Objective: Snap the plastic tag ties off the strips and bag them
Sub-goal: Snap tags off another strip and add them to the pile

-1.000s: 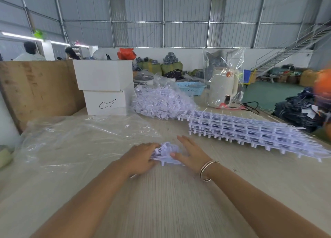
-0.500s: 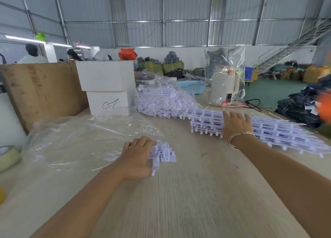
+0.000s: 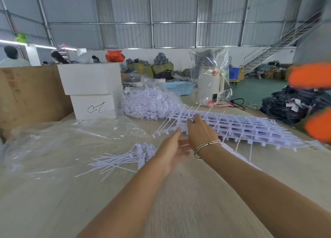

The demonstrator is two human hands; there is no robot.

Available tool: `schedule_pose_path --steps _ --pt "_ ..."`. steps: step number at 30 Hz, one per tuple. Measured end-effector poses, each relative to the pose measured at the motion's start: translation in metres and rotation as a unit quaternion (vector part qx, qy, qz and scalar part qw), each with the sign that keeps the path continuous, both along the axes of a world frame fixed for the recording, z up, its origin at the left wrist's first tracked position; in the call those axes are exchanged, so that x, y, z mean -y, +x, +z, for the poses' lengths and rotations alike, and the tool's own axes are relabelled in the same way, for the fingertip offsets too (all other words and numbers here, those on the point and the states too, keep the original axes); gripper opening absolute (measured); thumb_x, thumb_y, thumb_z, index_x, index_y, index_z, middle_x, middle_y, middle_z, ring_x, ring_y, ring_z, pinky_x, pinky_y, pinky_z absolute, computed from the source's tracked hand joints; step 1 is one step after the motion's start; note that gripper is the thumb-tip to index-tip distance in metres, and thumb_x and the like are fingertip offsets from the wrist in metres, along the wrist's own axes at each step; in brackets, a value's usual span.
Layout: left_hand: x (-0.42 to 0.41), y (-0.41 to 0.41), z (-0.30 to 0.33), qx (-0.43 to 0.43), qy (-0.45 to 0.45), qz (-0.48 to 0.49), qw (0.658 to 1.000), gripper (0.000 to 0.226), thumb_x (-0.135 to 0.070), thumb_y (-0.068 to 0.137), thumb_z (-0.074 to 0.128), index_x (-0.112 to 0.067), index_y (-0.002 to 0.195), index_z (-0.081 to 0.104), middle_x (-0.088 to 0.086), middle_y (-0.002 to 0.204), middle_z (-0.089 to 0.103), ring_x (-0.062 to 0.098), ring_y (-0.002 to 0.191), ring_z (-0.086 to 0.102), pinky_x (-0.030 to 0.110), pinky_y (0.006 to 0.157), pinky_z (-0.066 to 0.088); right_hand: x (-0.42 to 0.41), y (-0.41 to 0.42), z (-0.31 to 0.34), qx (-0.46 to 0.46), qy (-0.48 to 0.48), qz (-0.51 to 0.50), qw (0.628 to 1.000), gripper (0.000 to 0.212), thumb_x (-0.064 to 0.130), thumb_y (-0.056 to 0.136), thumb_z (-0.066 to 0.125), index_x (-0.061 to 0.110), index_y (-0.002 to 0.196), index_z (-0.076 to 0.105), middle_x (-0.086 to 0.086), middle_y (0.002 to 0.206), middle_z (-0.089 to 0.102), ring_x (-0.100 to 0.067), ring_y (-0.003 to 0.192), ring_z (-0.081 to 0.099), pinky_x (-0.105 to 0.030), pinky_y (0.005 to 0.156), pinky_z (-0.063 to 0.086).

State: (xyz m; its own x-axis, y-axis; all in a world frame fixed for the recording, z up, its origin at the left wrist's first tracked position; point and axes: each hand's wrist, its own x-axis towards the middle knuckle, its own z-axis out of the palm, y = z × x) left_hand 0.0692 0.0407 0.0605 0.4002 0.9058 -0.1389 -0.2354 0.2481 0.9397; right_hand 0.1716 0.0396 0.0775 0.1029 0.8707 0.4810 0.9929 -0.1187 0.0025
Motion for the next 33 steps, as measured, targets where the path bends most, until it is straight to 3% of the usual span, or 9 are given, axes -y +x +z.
schedule_pose_path --steps 6,12,16,18,20,23,28,31,33 --pt "-0.008 -0.023 0.016 -0.041 0.046 0.161 0.985 0.023 -0.015 0.091 0.048 -0.017 0.074 0.063 0.009 0.067 0.061 0.023 0.057 0.057 0.028 0.052 0.042 0.034 -0.048 0.001 -0.108 -0.124 0.198 0.966 0.033 0.017 0.092 0.043 0.003 0.121 0.050 -0.018 0.124 0.051 -0.029 0.114 0.050 -0.036 0.094 0.042" --pt "0.001 -0.068 0.059 -0.032 0.123 0.031 0.991 0.029 -0.014 0.100 0.035 -0.009 0.087 0.060 0.005 0.065 0.066 0.013 0.055 0.063 0.020 0.050 0.047 0.065 -0.041 0.041 -0.315 0.126 0.223 0.914 0.025 0.022 0.092 0.049 0.019 0.080 0.070 0.006 0.058 0.059 -0.015 0.057 0.053 -0.027 0.052 0.038" --pt "-0.002 -0.095 0.079 -0.166 0.128 -0.029 0.977 0.032 -0.024 0.099 0.038 -0.013 0.079 0.060 -0.002 0.048 0.050 0.009 0.039 0.046 0.017 0.040 0.036 0.065 -0.024 0.056 -0.478 0.248 0.257 0.802 0.031 0.013 0.092 0.047 0.026 0.072 0.067 0.012 0.045 0.046 -0.003 0.037 0.035 -0.014 0.039 0.024" --pt "-0.005 -0.109 0.080 -0.284 0.149 -0.122 0.939 0.033 -0.032 0.099 0.040 -0.016 0.075 0.056 -0.003 0.058 0.044 0.009 0.045 0.039 0.020 0.045 0.031 0.061 -0.017 0.051 -0.511 0.255 0.244 0.784 0.030 0.013 0.093 0.048 0.026 0.073 0.065 0.009 0.061 0.049 0.001 0.046 0.042 -0.014 0.047 0.030" --pt "-0.003 -0.115 0.076 -0.387 0.184 -0.188 0.884 0.036 -0.041 0.098 0.038 -0.022 0.071 0.051 -0.005 0.064 0.038 0.008 0.050 0.031 0.023 0.049 0.025 0.053 -0.013 0.033 -0.492 0.196 0.203 0.824 0.018 0.017 0.094 0.051 0.024 0.086 0.066 0.004 0.091 0.054 0.009 0.076 0.049 -0.016 0.071 0.037" --pt "0.005 -0.117 0.063 -0.494 0.247 -0.231 0.801 0.049 -0.051 0.096 0.039 -0.021 0.059 0.050 -0.003 0.047 0.038 0.012 0.041 0.029 0.023 0.048 0.028 0.044 -0.010 -0.004 -0.501 0.007 0.162 0.850 0.035 0.034 0.096 0.047 0.017 0.126 0.054 0.002 0.121 0.048 -0.012 0.109 0.049 -0.029 0.099 0.037" --pt "0.014 -0.125 0.031 -0.494 0.243 -0.198 0.811 0.041 -0.035 0.097 0.045 -0.016 0.062 0.052 -0.007 0.052 0.053 0.008 0.045 0.041 0.022 0.052 0.033 0.056 -0.013 -0.046 -0.574 -0.173 0.226 0.768 0.020 0.012 0.094 0.050 0.015 0.108 0.063 -0.006 0.089 0.059 -0.016 0.071 0.052 -0.026 0.069 0.043" --pt "0.018 -0.126 0.016 -0.590 0.316 -0.190 0.718 0.028 -0.026 0.097 0.042 -0.020 0.071 0.050 -0.005 0.071 0.050 0.012 0.068 0.046 0.024 0.062 0.034 0.061 -0.007 -0.052 -0.525 -0.201 0.280 0.779 0.025 0.002 0.090 0.053 0.020 0.107 0.059 0.000 0.083 0.056 -0.009 0.066 0.050 -0.019 0.062 0.044" --pt "0.024 -0.116 0.002 -0.595 0.352 -0.155 0.706 0.021 -0.027 0.097 0.040 -0.020 0.080 0.051 -0.002 0.078 0.049 0.014 0.074 0.045 0.029 0.066 0.033 0.061 -0.010 -0.052 -0.508 -0.199 0.290 0.786 0.024 0.004 0.089 0.057 0.021 0.105 0.058 0.003 0.079 0.055 -0.005 0.062 0.049 -0.016 0.059 0.044"
